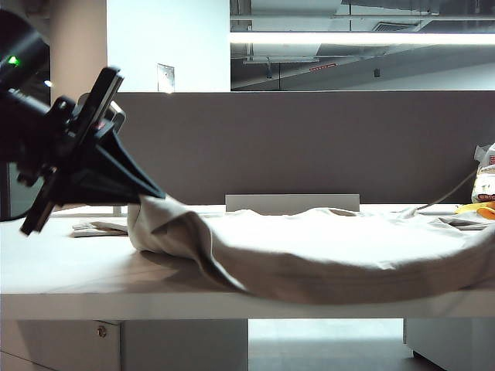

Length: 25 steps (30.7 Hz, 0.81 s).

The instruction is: Fold the bottom side of the T-shirt horizontally towards the center, about one-third of the way, then fold the sleeve back towards the center, creating a straight line along the edge of the T-shirt, and finally fold the bottom of the T-shirt up towards the top, creating a neat rectangle.

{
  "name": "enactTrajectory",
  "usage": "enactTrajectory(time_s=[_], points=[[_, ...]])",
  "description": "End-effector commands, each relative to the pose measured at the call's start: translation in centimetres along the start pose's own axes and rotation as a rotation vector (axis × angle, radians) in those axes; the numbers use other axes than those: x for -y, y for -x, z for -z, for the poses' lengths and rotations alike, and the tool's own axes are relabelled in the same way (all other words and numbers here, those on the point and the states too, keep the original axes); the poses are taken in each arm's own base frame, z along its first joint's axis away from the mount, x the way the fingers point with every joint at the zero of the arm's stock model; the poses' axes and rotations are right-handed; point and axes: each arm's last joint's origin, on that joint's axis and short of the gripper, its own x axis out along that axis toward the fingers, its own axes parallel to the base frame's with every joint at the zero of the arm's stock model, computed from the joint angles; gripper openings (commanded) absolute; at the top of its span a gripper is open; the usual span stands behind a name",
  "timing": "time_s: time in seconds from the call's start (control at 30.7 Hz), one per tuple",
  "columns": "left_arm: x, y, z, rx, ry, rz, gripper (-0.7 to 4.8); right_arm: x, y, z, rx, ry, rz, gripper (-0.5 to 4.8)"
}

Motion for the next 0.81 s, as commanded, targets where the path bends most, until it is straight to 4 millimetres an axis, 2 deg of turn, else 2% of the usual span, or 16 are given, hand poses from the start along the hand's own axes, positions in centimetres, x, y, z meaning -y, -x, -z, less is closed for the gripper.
enactTrajectory(time_s=[0.03,0.26,0.52,0.81], points=[[0.5,0.6,-1.4,0.041,-0.005,-0.032,-0.06,-0.8,0.1,-0.9,0.059,-0.006,-0.068,-0.05],[0.6,2.1,-3.7,0.122,0.001,-0.067,-0.06,-2.4,-1.2,-1.6,0.072,-0.009,-0.134,-0.05],[-0.2,3.1,-4.4,0.184,-0.002,-0.140,-0.06,-4.4,-4.1,-3.9,0.016,0.020,-0.156,-0.05],[-0.2,3.1,-5.2,0.283,-0.060,-0.207,-0.06,-5.5,-5.1,-6.7,0.052,0.041,-0.163,-0.05]])
